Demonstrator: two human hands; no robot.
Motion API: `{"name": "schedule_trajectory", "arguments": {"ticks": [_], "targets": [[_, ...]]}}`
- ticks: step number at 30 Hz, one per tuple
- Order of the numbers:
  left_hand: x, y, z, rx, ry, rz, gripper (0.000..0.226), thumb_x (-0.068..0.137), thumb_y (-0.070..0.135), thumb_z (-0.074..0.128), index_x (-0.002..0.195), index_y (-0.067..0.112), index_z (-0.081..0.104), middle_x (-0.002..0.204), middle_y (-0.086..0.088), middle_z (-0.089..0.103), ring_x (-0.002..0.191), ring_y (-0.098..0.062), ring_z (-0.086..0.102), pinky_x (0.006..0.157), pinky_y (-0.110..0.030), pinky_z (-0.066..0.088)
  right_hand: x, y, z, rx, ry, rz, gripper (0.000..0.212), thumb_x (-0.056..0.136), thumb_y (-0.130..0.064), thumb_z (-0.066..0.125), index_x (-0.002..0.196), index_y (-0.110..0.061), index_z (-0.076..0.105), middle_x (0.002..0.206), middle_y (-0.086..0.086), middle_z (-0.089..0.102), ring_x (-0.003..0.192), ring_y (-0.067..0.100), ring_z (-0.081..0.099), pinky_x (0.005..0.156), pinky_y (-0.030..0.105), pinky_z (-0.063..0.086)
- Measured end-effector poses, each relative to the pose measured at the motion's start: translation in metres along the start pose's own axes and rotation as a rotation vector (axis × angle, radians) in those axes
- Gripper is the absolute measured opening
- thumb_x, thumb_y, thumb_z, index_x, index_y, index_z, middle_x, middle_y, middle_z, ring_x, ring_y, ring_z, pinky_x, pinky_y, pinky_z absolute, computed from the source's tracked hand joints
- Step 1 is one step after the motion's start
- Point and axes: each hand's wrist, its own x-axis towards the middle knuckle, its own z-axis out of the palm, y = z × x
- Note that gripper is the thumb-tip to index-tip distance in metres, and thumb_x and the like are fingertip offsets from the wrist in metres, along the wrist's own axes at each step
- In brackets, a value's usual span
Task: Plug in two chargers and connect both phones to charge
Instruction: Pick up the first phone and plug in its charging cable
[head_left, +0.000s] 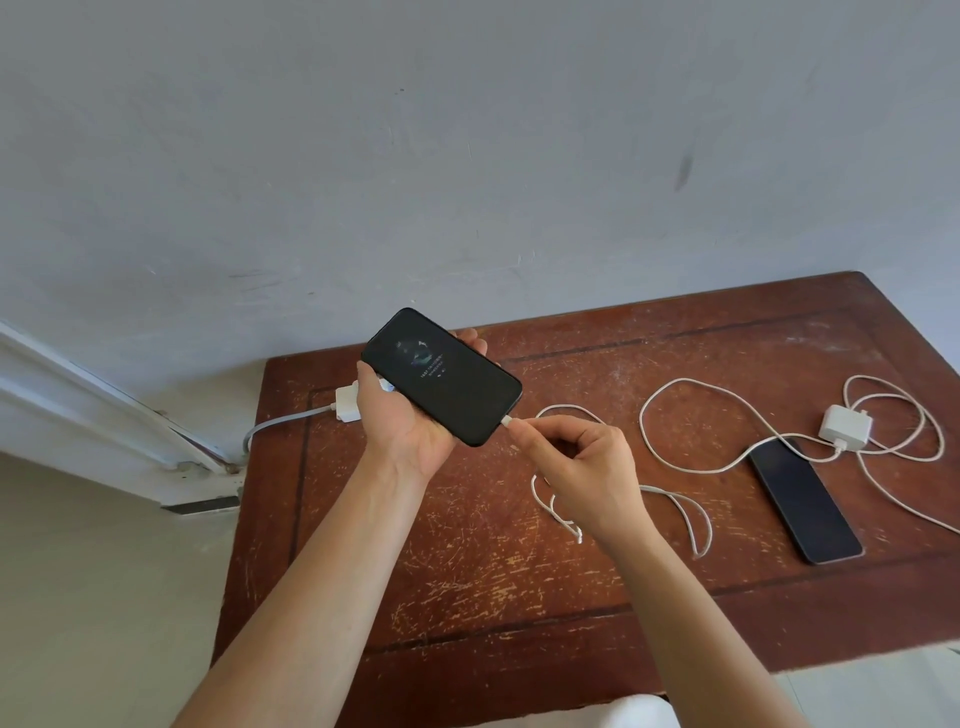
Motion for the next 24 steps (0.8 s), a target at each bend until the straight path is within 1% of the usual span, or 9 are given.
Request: {"name": "schedule_trajectory", "arguments": {"ticks": [2,4,7,9,12,13,17,20,24], "targets": [[-0.001,0.001,0.0,0.086,0.004,0.009,0.067,0.098,0.062,0.041,0.144,0.015,0.052,0.132,-0.022,0.061,0.121,-0.039,0.061,0.109,-0.059,0.041,0.002,0.001,0.0,0.057,-0.004,0.059,0.024,0.093,-0.036,0.07,0.077,-0.023,0.081,0.048,-0.006,0.054,0.044,0.007,0.041,0.043,0.018,0.036],[-0.001,0.002,-0.001,0.145,0.012,-0.003,0.069,0.097,0.065,0.039,0.14,0.014,0.056,0.134,-0.024,0.061,0.123,-0.04,0.06,0.108,-0.06,0.041,0.003,0.004,-0.001,0.134,0.007,0.142,0.032,0.095,-0.039,0.065,0.07,-0.024,0.079,0.054,-0.003,0.061,0.047,0.006,0.05,0.047,0.015,0.043],[-0.002,0.002,-0.004,0.242,0.034,0.001,0.068,0.097,0.065,0.037,0.135,0.014,0.06,0.127,-0.023,0.067,0.115,-0.04,0.066,0.103,-0.058,0.047,0.004,0.008,-0.002,0.257,-0.01,0.285,0.03,0.095,-0.044,0.062,0.082,-0.024,0.081,0.072,-0.002,0.074,0.058,0.006,0.06,0.053,0.018,0.049],[-0.003,0.001,-0.007,0.293,0.039,0.003,0.068,0.098,0.064,0.037,0.136,0.013,0.06,0.129,-0.024,0.066,0.116,-0.042,0.064,0.101,-0.057,0.049,0.004,0.013,-0.004,0.318,-0.046,0.337,0.029,0.093,-0.047,0.063,0.094,-0.025,0.081,0.085,0.001,0.078,0.067,0.01,0.063,0.059,0.024,0.05],[-0.006,0.002,-0.007,0.306,0.02,-0.018,0.067,0.098,0.06,0.035,0.139,0.012,0.056,0.136,-0.027,0.06,0.126,-0.045,0.057,0.106,-0.058,0.045,0.003,0.019,-0.005,0.316,-0.128,0.349,0.029,0.093,-0.046,0.064,0.099,-0.024,0.081,0.086,0.006,0.078,0.068,0.015,0.064,0.067,0.039,0.047],[-0.007,0.003,-0.007,0.309,0.02,-0.024,0.065,0.098,0.057,0.034,0.14,0.012,0.055,0.137,-0.027,0.059,0.128,-0.044,0.056,0.108,-0.057,0.044,0.002,0.021,-0.005,0.316,-0.154,0.346,0.027,0.092,-0.044,0.066,0.1,-0.023,0.081,0.085,0.006,0.078,0.067,0.015,0.063,0.067,0.039,0.048],[-0.008,0.003,-0.011,0.345,0.052,-0.029,0.053,0.099,0.042,0.033,0.135,0.014,0.06,0.136,-0.018,0.063,0.127,-0.036,0.058,0.108,-0.053,0.044,0.0,0.026,-0.005,0.372,-0.185,0.327,0.031,0.085,-0.041,0.071,0.106,-0.02,0.08,0.091,0.007,0.078,0.064,0.006,0.062,0.061,0.019,0.054],[-0.01,-0.001,-0.016,0.395,0.072,-0.067,0.049,0.103,0.038,0.03,0.135,0.018,0.061,0.134,-0.011,0.066,0.125,-0.032,0.061,0.103,-0.052,0.047,0.0,0.028,-0.005,0.399,-0.183,0.339,0.024,0.089,-0.033,0.071,0.105,-0.018,0.08,0.089,0.005,0.078,0.062,0.004,0.063,0.058,0.017,0.053],[-0.014,-0.006,-0.022,0.376,0.086,-0.089,0.047,0.105,0.037,0.03,0.138,0.019,0.058,0.136,-0.009,0.065,0.128,-0.031,0.059,0.111,-0.055,0.039,-0.002,0.032,-0.005,0.393,-0.178,0.369,0.019,0.092,-0.03,0.07,0.104,-0.019,0.08,0.083,0.001,0.077,0.062,0.005,0.065,0.057,0.016,0.052]]}}
